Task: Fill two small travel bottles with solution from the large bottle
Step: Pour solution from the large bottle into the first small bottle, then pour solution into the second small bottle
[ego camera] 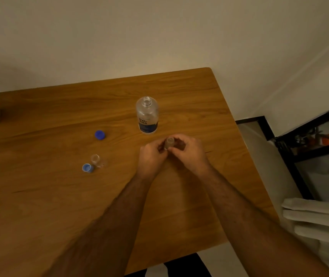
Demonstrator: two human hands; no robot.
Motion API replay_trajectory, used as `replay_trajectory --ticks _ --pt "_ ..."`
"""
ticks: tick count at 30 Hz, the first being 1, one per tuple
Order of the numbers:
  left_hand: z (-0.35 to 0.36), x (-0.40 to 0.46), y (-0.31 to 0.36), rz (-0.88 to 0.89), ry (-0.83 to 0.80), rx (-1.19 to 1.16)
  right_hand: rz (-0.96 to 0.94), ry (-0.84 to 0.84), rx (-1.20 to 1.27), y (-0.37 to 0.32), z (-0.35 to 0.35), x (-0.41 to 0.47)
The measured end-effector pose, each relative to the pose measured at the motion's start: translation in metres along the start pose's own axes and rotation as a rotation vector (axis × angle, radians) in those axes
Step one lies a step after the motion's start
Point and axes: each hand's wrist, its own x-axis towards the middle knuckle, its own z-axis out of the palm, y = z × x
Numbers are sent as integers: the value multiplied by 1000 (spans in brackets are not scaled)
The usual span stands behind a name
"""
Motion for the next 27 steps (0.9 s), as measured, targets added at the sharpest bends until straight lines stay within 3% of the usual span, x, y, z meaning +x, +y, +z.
replay_trajectory --ticks 8,15,18,23,27 --pt "-7 -10 3 -17 14 26 80 -52 -48 -3 -5 -2" --pt "-36 -12 13 -135 338 75 68 112 -66 -23 -35 14" --pt "-60 4 17 -116 411 4 23 80 -39 -43 -40 37" --pt "-79 29 16 -151 173 -121 23 -219 -24 -65 -29 69" --pt "-81 39 11 -90 59 -140 -20 -333 5 -68 -15 84"
